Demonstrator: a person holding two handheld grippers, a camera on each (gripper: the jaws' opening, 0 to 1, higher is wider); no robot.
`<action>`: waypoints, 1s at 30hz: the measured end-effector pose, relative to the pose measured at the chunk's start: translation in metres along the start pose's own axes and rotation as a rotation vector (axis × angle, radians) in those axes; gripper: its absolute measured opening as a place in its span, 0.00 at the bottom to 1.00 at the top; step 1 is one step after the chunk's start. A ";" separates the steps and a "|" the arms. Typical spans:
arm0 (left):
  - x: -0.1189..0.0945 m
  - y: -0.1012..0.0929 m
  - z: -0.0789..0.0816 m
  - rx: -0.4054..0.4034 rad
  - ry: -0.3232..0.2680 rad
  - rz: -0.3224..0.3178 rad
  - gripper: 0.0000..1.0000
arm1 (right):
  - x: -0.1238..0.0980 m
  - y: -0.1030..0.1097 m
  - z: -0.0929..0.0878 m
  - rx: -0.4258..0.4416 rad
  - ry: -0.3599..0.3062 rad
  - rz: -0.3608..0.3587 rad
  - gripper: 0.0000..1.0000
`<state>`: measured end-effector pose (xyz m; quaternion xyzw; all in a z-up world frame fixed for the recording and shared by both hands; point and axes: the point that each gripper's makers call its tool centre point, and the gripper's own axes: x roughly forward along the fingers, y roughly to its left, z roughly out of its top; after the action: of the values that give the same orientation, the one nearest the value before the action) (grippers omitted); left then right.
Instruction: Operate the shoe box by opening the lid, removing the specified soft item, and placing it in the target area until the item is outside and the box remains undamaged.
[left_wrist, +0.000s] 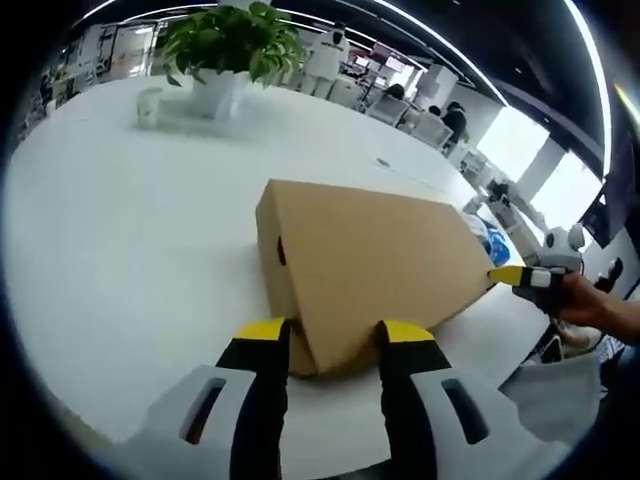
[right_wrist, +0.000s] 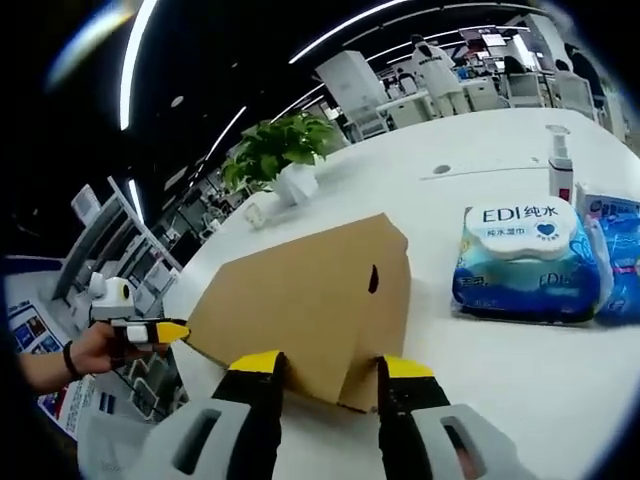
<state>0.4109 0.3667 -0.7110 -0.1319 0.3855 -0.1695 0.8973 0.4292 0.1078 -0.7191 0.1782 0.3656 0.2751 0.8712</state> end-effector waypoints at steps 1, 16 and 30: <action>0.003 0.001 0.004 0.006 0.002 -0.001 0.34 | 0.001 -0.001 0.002 0.003 -0.002 -0.006 0.34; 0.058 0.003 0.060 0.057 0.016 -0.021 0.33 | 0.022 -0.028 0.042 0.000 -0.036 -0.079 0.33; 0.094 -0.009 0.096 0.097 0.019 -0.042 0.34 | 0.033 -0.054 0.073 0.032 -0.063 -0.128 0.33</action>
<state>0.5399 0.3302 -0.7042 -0.0944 0.3825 -0.2079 0.8953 0.5203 0.0772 -0.7157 0.1771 0.3529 0.2073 0.8951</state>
